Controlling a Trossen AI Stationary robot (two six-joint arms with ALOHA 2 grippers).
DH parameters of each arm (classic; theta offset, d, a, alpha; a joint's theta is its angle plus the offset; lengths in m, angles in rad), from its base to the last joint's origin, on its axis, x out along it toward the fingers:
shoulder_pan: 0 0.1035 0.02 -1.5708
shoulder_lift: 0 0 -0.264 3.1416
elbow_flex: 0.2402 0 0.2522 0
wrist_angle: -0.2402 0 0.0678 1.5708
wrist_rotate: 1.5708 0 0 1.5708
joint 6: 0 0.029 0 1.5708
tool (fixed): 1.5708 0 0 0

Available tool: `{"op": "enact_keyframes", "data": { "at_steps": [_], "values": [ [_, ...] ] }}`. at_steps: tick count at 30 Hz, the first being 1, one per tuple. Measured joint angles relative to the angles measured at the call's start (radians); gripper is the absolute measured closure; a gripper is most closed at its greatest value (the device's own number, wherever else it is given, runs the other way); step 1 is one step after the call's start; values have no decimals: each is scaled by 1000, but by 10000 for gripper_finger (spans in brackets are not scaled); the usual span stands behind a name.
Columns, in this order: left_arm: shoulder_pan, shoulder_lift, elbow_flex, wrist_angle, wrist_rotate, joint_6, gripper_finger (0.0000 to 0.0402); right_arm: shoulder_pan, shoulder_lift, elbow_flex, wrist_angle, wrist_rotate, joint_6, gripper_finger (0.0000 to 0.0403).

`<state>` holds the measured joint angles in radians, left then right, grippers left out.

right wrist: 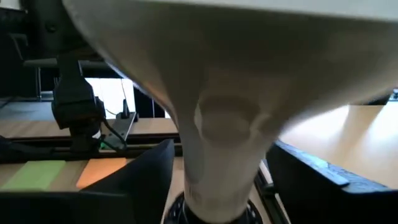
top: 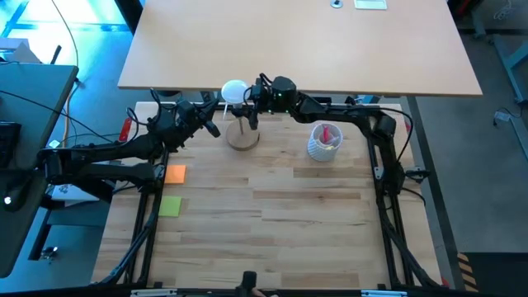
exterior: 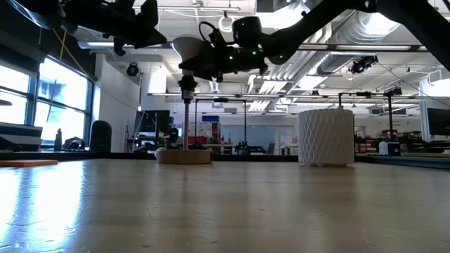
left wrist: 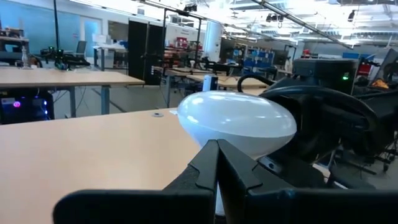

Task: Screw lightbulb
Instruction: Remove the lightbulb from the lamp

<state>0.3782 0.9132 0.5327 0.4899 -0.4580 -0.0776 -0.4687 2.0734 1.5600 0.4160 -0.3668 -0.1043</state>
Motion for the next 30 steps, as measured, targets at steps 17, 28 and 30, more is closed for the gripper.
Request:
{"op": "enact_keyframes", "data": {
  "at_steps": [17, 28, 30],
  "values": [
    [0, 0, 0, -14, 3, -10, 401, 4, 10, 30, 75, -14, 10, 259],
    [0, 0, 0, -23, 3, -16, 401, 5, 10, 30, -8, -38, 51, 254],
    [0, 0, 0, -22, 3, -16, 402, 6, 8, 31, -11, -37, 46, 254]
  ]
}}
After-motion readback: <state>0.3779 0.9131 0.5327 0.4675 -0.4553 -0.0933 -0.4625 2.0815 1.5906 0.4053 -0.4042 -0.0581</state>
